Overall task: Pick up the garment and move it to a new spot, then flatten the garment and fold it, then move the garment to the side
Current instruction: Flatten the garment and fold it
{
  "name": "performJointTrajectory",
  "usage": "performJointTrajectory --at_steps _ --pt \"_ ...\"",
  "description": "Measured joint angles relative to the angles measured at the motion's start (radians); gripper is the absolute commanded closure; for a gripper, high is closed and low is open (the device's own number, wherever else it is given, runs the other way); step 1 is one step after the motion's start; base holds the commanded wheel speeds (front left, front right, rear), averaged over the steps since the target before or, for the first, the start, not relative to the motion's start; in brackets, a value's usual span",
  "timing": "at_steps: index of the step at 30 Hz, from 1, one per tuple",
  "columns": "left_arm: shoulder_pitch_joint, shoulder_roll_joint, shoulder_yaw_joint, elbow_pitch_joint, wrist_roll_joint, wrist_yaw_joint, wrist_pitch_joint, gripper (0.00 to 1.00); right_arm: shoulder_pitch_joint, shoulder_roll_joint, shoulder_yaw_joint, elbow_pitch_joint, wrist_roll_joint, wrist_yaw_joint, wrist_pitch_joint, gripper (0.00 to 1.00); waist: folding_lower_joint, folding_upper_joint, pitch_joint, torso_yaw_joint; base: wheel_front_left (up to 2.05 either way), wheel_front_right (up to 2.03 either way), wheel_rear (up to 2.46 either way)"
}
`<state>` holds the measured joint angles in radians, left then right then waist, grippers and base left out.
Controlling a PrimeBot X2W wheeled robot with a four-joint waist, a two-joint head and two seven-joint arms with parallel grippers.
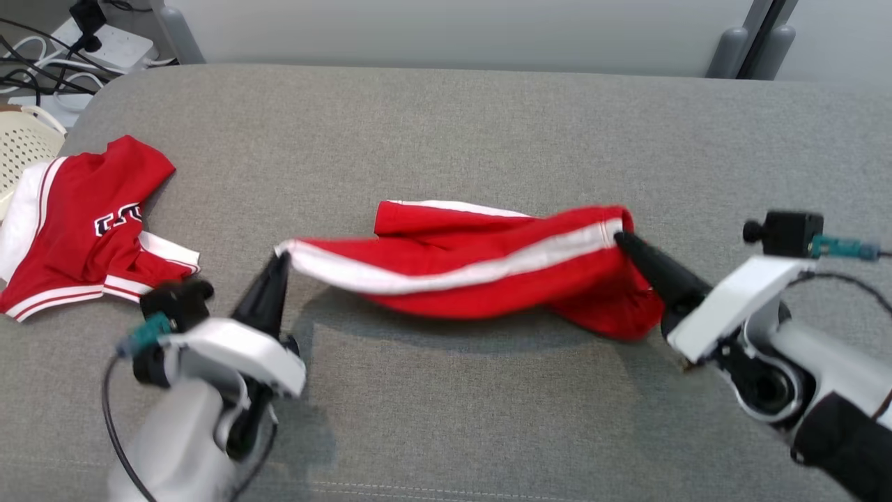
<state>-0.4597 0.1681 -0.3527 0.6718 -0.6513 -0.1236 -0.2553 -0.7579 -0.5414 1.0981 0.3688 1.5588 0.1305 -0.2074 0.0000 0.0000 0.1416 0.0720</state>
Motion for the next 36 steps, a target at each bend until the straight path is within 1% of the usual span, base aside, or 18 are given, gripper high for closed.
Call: performJointTrajectory --at_steps 3,5,9,13,15,17,20,22,24,27,29,30,32,33,34,35,36 --pt "-0.093 0.055 -0.054 -0.01 -0.044 0.0 0.051 1.0 -0.068 0.009 -0.036 -0.01 0.012 0.0 0.004 1.0 0.0 0.0 -0.008 -0.007 0.0 0.0 0.0" --pt "-0.175 0.084 -0.067 -0.017 -0.087 0.0 0.075 1.0 -0.131 0.019 -0.066 -0.007 0.016 0.0 0.005 1.0 0.0 0.0 -0.009 -0.013 0.0 0.0 0.0" --pt "-0.349 0.136 -0.068 -0.022 -0.115 0.0 0.079 1.0 -0.265 0.046 -0.138 0.018 0.015 0.0 -0.001 1.0 0.0 0.0 -0.018 -0.025 0.0 0.0 0.0" --pt "-0.443 0.165 -0.078 -0.028 -0.129 0.0 0.077 1.0 -0.339 0.056 -0.167 0.007 0.018 0.0 0.007 1.0 0.0 0.0 -0.043 -0.033 0.0 0.0 0.0" --pt "-0.444 0.168 -0.094 -0.019 -0.165 0.0 0.127 1.0 -0.334 0.052 -0.164 -0.016 0.045 0.0 0.05 1.0 0.0 0.0 -0.06 -0.036 0.0 0.0 0.0" --pt "-0.418 0.176 -0.129 -0.014 -0.202 0.0 0.202 1.0 -0.309 0.032 -0.142 -0.061 0.09 0.0 0.135 1.0 0.0 0.0 -0.077 -0.038 0.0 0.0 0.0" --pt "-0.328 0.215 -0.203 -0.028 -0.27 0.0 0.372 1.0 -0.218 -0.016 -0.099 -0.137 0.169 0.0 0.293 1.0 0.0 0.0 -0.081 -0.047 0.0 0.0 0.0" --pt "-0.243 0.249 -0.254 -0.056 -0.341 0.0 0.512 1.0 -0.14 -0.059 -0.068 -0.185 0.23 0.0 0.405 1.0 0.0 0.0 -0.072 -0.053 0.0 0.0 0.0" --pt "-0.169 0.297 -0.3 -0.105 -0.409 0.0 0.653 1.0 -0.072 -0.11 -0.039 -0.243 0.302 0.0 0.532 1.0 0.0 0.0 -0.059 -0.057 0.0 0.0 0.0" --pt "-0.115 0.399 -0.328 -0.195 -0.51 0.0 0.854 1.0 -0.026 -0.197 0.007 -0.304 0.392 0.0 0.704 1.0 0.0 0.0 -0.03 -0.064 0.0 0.0 0.0" --pt "-0.112 0.456 -0.327 -0.244 -0.575 0.006 0.979 1.0 -0.028 -0.244 0.014 -0.322 0.413 -0.001 0.753 1.0 0.0 0.0 -0.004 -0.069 0.0 0.0 0.0" --pt "-0.114 0.472 -0.326 -0.269 -0.608 0.025 1.043 1.0 -0.036 -0.257 0.015 -0.318 0.421 -0.001 0.766 1.0 0.0 0.0 0.012 -0.071 0.0 0.0 0.0" --pt "-0.121 0.479 -0.326 -0.305 -0.648 0.074 1.124 1.0 -0.073 -0.251 0.021 -0.28 0.433 -0.001 0.774 1.0 0.0 0.0 0.05 -0.075 0.0 0.0 0.0" --pt "-0.134 0.472 -0.322 -0.314 -0.648 0.093 1.126 1.0 -0.104 -0.233 0.022 -0.239 0.441 -0.001 0.773 1.0 0.0 0.0 0.072 -0.077 0.0 0.0 0.0" --pt "-0.164 0.456 -0.31 -0.315 -0.631 0.102 1.087 1.0 -0.146 -0.204 0.018 -0.18 0.435 -0.001 0.751 1.0 0.0 0.0 0.097 -0.078 0.0 0.0 0.0" --pt "-0.21 0.434 -0.285 -0.313 -0.597 0.102 0.997 1.0 -0.199 -0.167 0.004 -0.11 0.417 -0.001 0.701 1.0 0.0 0.0 0.123 -0.079 0.0 0.0 0.0" --pt "-0.281 0.405 -0.252 -0.304 -0.535 0.098 0.86 1.0 -0.27 -0.123 -0.025 -0.032 0.376 -0.002 0.622 1.0 0.0 0.0 0.151 -0.081 0.0 0.0 0.0"
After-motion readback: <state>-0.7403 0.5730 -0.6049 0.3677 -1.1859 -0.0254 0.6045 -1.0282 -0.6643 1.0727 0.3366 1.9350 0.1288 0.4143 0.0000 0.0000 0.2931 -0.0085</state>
